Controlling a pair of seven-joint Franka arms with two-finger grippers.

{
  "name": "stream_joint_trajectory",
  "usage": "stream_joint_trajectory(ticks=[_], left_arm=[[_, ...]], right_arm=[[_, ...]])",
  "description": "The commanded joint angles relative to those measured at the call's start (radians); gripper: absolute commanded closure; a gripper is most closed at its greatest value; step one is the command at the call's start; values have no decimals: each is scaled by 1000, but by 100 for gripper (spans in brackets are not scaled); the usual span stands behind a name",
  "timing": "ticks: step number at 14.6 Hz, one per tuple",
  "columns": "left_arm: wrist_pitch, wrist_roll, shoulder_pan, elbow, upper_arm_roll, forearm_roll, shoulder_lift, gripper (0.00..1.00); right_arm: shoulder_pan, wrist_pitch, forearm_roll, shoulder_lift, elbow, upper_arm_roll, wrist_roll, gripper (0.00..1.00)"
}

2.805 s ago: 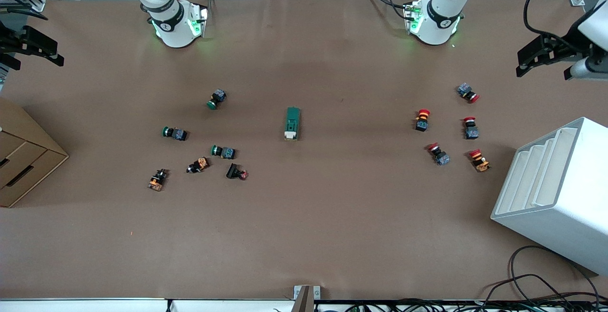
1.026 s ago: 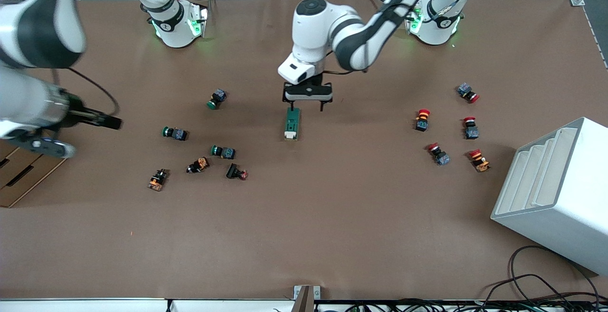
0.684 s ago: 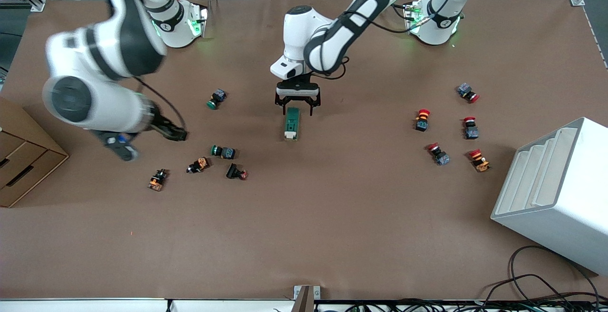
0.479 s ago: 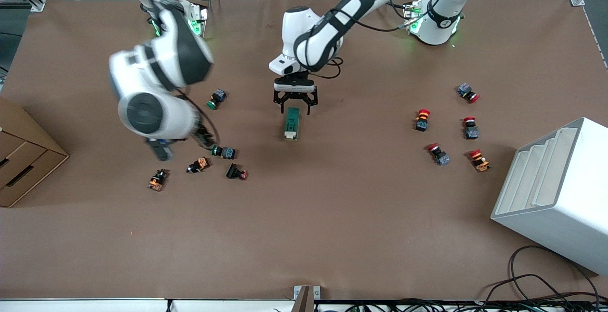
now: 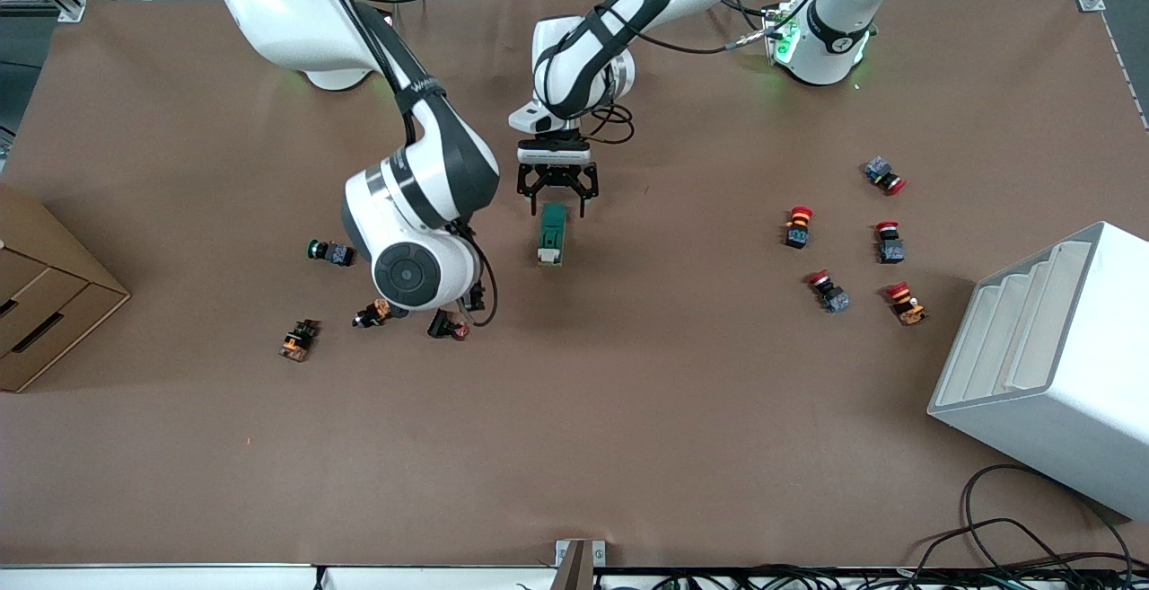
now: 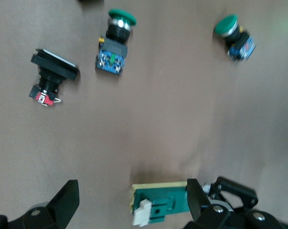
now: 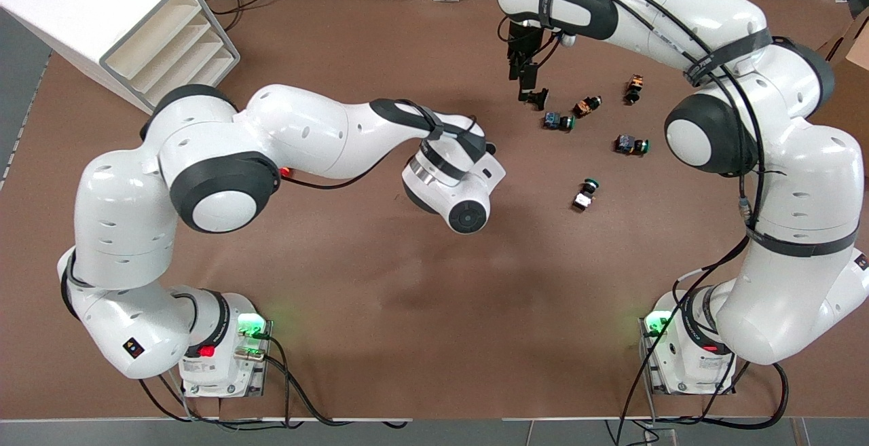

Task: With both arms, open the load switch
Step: 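Lower the left gripper onto the switch base while the right gripper approaches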

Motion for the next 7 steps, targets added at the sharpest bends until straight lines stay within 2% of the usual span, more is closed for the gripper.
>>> stream_joint_trajectory(ticks=[1, 5, 7], left_arm=[[-49, -75, -28, 33, 6, 47, 35, 0], [-82, -99, -54, 49, 9, 49, 50, 0], [-95, -101, -67, 49, 11, 50, 62, 0]], right_arm=[[25, 35, 77, 64, 53, -5, 96, 0], [74, 43, 91, 159, 139, -5, 183, 0], [87, 37, 92, 174, 140, 10, 182, 0]])
